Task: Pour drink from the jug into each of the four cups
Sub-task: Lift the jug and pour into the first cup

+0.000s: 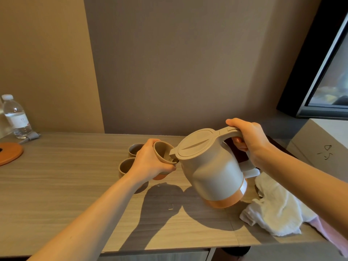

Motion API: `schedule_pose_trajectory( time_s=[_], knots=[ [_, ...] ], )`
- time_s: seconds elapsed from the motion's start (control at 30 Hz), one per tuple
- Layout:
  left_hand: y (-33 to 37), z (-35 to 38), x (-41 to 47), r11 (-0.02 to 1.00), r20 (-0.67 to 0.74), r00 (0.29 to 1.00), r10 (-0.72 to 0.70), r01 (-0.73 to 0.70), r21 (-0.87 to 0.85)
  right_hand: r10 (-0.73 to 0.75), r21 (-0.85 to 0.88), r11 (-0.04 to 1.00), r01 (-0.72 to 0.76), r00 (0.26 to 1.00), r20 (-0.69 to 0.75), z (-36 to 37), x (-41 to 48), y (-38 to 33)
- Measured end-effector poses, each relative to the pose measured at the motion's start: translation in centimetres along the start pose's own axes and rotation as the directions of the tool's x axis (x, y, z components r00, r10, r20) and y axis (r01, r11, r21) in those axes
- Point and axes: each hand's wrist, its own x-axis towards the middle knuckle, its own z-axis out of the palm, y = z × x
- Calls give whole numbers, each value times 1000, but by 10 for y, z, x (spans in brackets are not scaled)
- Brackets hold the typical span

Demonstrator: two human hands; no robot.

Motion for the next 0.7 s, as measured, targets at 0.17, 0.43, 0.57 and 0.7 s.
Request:
schedule_pose_trajectory(
  time_s=[0.17, 0.43, 0.57, 0.7],
  knots=[
    [2, 0, -2, 999, 6, 1000, -10, 11, -38, -6, -9, 1000, 6, 1000, -3, 0, 2, -1],
    [4, 3, -4, 996, 6, 999, -48, 48, -76, -16, -20, 1000, 16, 1000, -5, 0, 3, -2],
    [2, 4, -4, 992, 9, 997, -76, 77, -105, -17, -20, 1000, 17, 1000, -6, 0, 3, -2],
    [3, 4, -6, 990, 8, 997, -81, 82, -118, -17, -23, 1000, 17, 1000, 0, 0, 4, -2]
  ],
)
